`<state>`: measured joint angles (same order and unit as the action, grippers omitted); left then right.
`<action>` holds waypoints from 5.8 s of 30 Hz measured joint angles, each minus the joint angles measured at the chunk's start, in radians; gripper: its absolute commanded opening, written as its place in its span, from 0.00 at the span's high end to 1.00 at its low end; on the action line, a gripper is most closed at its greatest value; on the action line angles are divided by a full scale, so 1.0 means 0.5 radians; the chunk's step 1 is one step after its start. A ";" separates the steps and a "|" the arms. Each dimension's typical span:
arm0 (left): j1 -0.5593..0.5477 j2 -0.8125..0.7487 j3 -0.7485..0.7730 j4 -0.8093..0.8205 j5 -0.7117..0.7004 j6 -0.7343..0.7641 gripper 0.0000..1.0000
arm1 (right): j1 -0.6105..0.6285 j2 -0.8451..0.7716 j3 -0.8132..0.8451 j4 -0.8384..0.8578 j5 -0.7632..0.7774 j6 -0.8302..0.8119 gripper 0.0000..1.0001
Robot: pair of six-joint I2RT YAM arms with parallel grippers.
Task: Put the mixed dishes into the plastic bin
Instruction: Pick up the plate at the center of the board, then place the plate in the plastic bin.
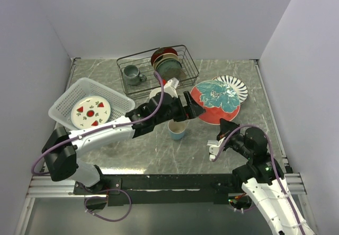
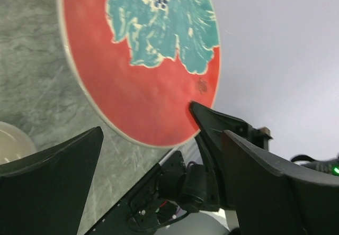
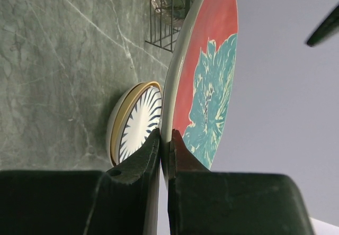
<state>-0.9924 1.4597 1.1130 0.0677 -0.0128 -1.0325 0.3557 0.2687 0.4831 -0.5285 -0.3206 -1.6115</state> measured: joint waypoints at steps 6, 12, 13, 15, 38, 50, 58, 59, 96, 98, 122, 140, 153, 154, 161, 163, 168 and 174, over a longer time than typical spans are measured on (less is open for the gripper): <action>-0.003 0.079 0.020 -0.043 -0.079 0.001 0.03 | 0.000 -0.011 0.000 0.000 -0.021 0.040 1.00; -0.004 0.154 0.075 -0.066 -0.093 -0.001 0.23 | 0.000 -0.024 0.000 -0.014 -0.053 0.067 1.00; -0.004 0.166 0.092 -0.062 -0.094 0.000 0.28 | 0.000 -0.027 0.000 -0.017 -0.058 0.072 1.00; -0.005 0.180 0.123 -0.045 -0.094 -0.004 0.32 | 0.000 -0.028 0.000 -0.018 -0.066 0.097 1.00; 0.034 0.211 0.111 0.127 -0.169 -0.356 0.99 | -0.005 -0.104 0.018 -0.008 -0.134 0.336 0.78; 0.191 -0.196 -0.450 0.385 -0.058 -0.440 0.99 | 0.016 -0.043 0.188 -0.008 -0.365 0.726 0.20; 0.396 -0.521 -0.733 0.155 -0.182 -0.348 0.99 | 0.016 -0.021 0.397 0.020 -0.366 0.983 0.14; 0.418 -0.565 -0.764 0.131 -0.186 -0.340 0.99 | 0.016 -0.012 0.414 0.014 -0.370 1.026 0.14; 2.129 -1.449 -0.867 -0.735 0.301 0.083 0.99 | -0.857 1.290 0.610 0.062 -1.090 2.625 0.00; 2.180 -1.449 -0.864 -0.729 0.352 0.085 0.99 | -0.879 1.273 0.602 0.072 -1.144 2.624 0.00; 2.773 -1.536 -1.001 -0.734 0.456 0.025 0.99 | -0.934 1.052 0.522 0.144 -1.064 2.632 0.00; 2.953 -1.610 -1.175 -0.851 0.224 -0.063 0.99 | -0.957 1.051 0.522 0.144 -1.059 2.631 0.00; 2.964 -1.505 -1.260 -0.864 0.201 -0.072 0.99 | -0.967 1.051 0.522 0.144 -1.058 2.632 0.00; 2.964 -1.495 -1.262 -0.862 0.201 -0.071 0.99 | -0.970 1.051 0.522 0.144 -1.058 2.631 0.00; 2.965 -1.392 -1.266 -0.823 0.202 -0.070 0.93 | -0.977 1.051 0.522 0.144 -1.058 2.631 0.00; 2.966 -1.365 -1.268 -0.813 0.202 -0.069 0.87 | -0.979 1.051 0.522 0.144 -1.057 2.632 0.00; 2.969 -1.322 -1.270 -0.743 0.204 -0.077 0.74 | -0.979 1.053 0.522 0.144 -1.057 2.631 0.00; 2.975 -1.288 -1.270 -0.623 0.207 -0.091 0.56 | -0.983 1.054 0.522 0.144 -1.057 2.631 0.00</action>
<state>0.4950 0.8158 0.4782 -0.2436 0.0906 -1.0779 -0.1360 0.7956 0.7441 -0.4564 -0.8490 -0.2958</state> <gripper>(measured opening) 0.367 0.997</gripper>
